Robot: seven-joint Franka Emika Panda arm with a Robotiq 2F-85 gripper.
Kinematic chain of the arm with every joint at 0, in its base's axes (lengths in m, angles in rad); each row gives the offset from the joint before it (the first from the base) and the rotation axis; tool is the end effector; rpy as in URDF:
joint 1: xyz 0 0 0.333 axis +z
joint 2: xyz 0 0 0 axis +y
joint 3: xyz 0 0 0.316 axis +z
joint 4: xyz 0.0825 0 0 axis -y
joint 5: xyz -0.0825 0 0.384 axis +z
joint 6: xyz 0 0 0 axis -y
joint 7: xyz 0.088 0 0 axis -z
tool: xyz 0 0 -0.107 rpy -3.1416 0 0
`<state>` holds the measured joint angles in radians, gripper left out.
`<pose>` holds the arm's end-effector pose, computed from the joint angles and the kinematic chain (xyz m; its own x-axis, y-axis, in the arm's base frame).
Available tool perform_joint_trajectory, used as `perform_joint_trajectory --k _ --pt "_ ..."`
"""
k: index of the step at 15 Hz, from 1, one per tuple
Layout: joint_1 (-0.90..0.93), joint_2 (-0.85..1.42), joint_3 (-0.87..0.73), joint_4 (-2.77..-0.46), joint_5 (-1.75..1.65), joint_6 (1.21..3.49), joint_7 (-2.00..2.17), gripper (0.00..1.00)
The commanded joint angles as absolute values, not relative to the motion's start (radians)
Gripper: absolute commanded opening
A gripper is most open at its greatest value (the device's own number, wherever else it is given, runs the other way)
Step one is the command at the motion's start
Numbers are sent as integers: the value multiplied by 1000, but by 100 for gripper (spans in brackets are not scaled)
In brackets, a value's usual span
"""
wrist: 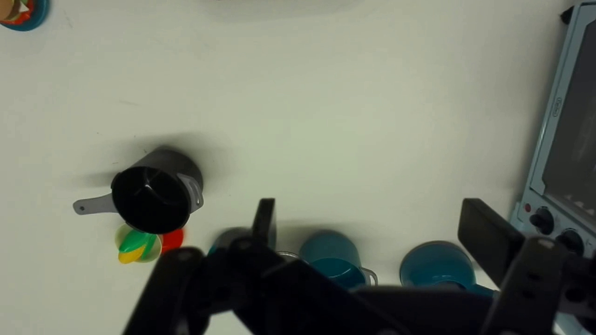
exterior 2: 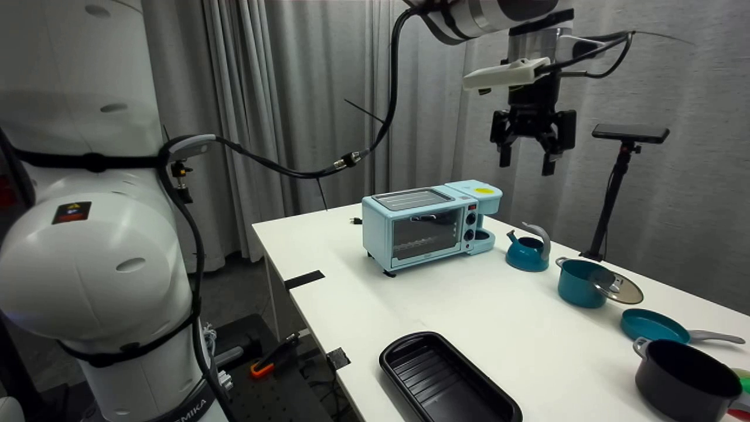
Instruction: Pick the lid on the blue pot and put it on the counter
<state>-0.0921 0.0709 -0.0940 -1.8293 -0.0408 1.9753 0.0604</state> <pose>0.5800 -0.1106 0.4964 0.9708 -0.2271 0.0775 -0.2307 -0.9722 0.0406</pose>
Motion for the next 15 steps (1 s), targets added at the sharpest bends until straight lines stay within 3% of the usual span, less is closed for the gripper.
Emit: perform_joint_trajectory --k 1,6,15 --pt "-92 71 -94 -1826 -41 1973 60 100" --pt "-91 145 -93 -1744 -45 1937 59 100" --pt "-134 388 -98 -1396 4 1759 -37 100"
